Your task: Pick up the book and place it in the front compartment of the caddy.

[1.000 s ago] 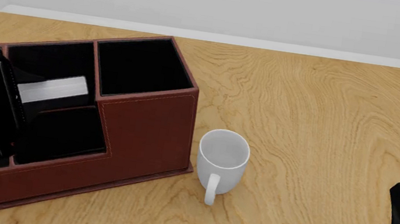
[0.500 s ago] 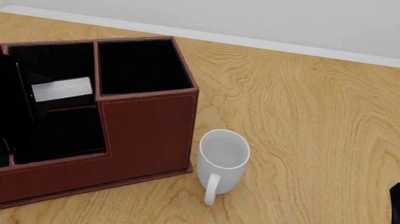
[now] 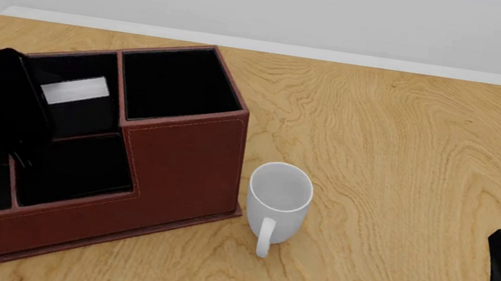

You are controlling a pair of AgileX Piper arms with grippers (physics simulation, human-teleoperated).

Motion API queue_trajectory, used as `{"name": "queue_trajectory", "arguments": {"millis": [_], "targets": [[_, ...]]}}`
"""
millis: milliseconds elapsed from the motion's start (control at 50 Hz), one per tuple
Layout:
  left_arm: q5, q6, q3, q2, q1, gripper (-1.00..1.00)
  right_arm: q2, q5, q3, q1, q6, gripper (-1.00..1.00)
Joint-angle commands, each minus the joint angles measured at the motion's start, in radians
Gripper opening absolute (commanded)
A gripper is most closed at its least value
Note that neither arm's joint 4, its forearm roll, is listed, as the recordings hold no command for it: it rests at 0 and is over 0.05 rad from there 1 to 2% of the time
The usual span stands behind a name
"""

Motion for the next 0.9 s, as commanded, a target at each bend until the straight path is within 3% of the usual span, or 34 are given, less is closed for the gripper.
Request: {"name": "queue_trajectory", "arguments": {"millis": [20,40,60,80,100,140,240,480,740,900], "targets": [[-0.054,0.049,0.011,0.097,0.036,-1.0,0.0,0.0,0.0,0.0,0.0,1.0],[-0.063,0.05,0.0,0.11,0.048,-1.0,0.0,0.0,0.0,0.0,0.0,1.0],[-0.047,0.033,-0.016,0.107,0.043,1.0,0.0,0.0,0.0,0.0,0.0,1.0],[-0.086,0.034,-0.026,0.105,0.06,1.0,0.0,0.0,0.0,0.0,0.0,1.0],[0.004,0.022,-0.024,0.09,0.043,1.0,0.0,0.0,0.0,0.0,0.0,1.0],[-0.024,0.013,-0.025,0.064,0.023,1.0,0.0,0.0,0.0,0.0,0.0,1.0],[0.043,-0.025,-0.067,0.045,0.023,1.0,0.0,0.0,0.0,0.0,0.0,1.0],[0.126,-0.03,-0.094,-0.046,0.005,1.0,0.0,0.0,0.0,0.0,0.0,1.0],[0.324,-0.018,-0.147,-0.259,-0.03,1.0,0.0,0.0,0.0,0.0,0.0,1.0],[0.522,-0.013,-0.209,-0.42,-0.066,1.0,0.0,0.0,0.0,0.0,0.0,1.0]]}}
